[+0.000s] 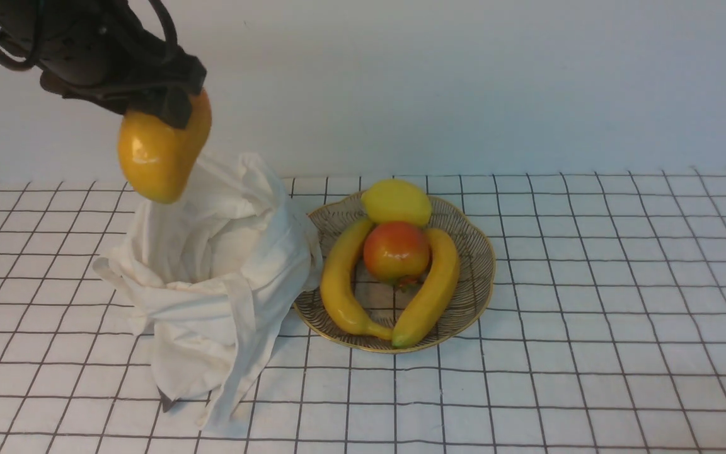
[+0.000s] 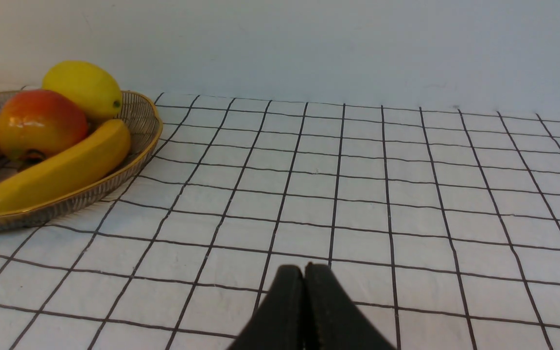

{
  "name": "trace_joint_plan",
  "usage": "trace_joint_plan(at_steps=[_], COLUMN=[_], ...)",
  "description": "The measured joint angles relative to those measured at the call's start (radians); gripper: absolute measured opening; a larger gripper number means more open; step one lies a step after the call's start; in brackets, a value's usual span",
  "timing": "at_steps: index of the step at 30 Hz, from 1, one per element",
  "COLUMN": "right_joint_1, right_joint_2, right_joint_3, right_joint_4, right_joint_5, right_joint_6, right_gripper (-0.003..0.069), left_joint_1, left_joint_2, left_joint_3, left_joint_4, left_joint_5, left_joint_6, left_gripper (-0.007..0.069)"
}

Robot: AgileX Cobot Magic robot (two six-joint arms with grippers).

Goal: Take the fruit out of the bag on the white checkered tablecloth and place them on the plate.
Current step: 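Carry the mango from the white cloth bag to the fruit plate with the left gripper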

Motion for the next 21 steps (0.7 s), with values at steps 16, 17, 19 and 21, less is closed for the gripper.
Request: trace_joint_plan(at_steps=[16,17,19,21], right_joint_1=[0.0,0.0,0.0,0.0], right_joint_2=[0.0,0.0,0.0,0.0], right_joint_3=[0.0,0.0,0.0,0.0], right_joint_4=[0.0,0.0,0.0,0.0], right_joint_5=[0.0,0.0,0.0,0.0], right_joint_6=[0.0,0.0,0.0,0.0], right_gripper=[-0.0015,-0.0015,-0.0015,-0.0015], left_joint_1=[-0.133,-0.142,-0.151,-0.152], left_joint_2=[0.27,0.288,0.312,0.322], left_joint_3=[0.001,0.002,0.003,0.004], left_joint_4=[-0.44,-0.438,-0.435,-0.429], left_joint_5=[-0.094,-0.108,-0.13,-0.145], left_joint_6=[0.143,0.143,0.143,0.143], left_gripper=[0.0144,0.0166,0.0209,0.0253])
